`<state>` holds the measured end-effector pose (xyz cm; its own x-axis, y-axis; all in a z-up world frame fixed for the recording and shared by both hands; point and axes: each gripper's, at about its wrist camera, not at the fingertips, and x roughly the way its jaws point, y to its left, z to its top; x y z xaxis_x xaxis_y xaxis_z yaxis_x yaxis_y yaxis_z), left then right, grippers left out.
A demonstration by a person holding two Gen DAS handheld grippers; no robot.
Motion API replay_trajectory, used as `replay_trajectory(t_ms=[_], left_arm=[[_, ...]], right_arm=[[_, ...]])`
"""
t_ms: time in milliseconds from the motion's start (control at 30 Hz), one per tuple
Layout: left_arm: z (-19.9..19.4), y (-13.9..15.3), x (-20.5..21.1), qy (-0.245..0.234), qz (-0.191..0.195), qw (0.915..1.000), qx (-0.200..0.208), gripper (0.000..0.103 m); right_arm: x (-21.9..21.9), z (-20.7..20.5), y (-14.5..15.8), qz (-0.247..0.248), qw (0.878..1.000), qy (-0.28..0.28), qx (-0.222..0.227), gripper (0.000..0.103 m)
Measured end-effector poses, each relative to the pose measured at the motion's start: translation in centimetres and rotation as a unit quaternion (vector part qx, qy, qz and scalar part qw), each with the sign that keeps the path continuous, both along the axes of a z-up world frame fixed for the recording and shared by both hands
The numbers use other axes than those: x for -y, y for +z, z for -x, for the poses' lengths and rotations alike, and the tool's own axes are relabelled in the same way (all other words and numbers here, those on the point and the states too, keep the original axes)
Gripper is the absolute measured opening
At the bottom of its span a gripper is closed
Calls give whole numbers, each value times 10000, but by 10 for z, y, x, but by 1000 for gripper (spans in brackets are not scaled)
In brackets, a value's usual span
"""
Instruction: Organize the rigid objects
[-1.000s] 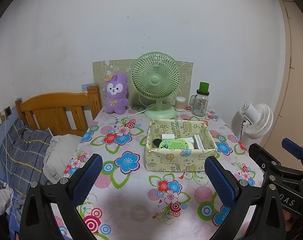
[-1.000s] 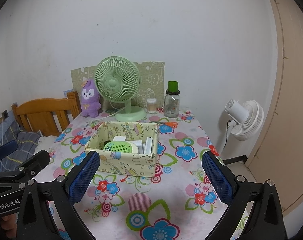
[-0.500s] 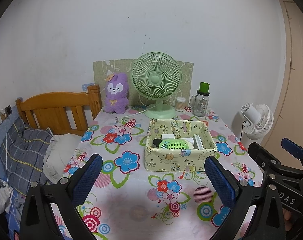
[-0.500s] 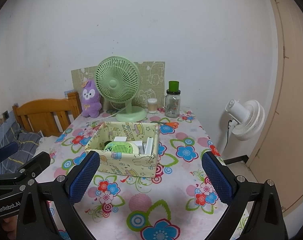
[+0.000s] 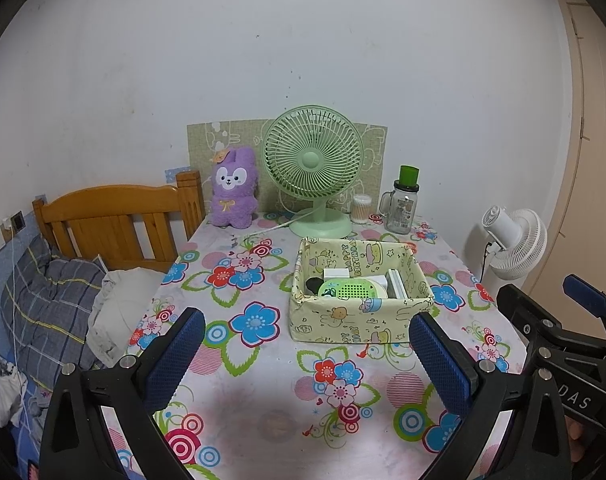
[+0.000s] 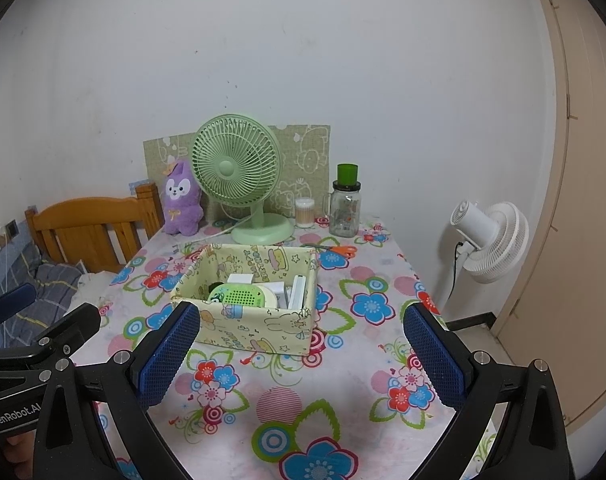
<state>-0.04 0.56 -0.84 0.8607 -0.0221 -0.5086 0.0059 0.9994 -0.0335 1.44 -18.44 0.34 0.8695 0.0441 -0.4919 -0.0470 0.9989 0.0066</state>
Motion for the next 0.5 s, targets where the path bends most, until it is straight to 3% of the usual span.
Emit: replay_trajectory(t_ms=[500], left_arm=[[1,0,0,5,-6,10000,4,103]], right_arm=[[0,0,0,5,10000,1,8,103]])
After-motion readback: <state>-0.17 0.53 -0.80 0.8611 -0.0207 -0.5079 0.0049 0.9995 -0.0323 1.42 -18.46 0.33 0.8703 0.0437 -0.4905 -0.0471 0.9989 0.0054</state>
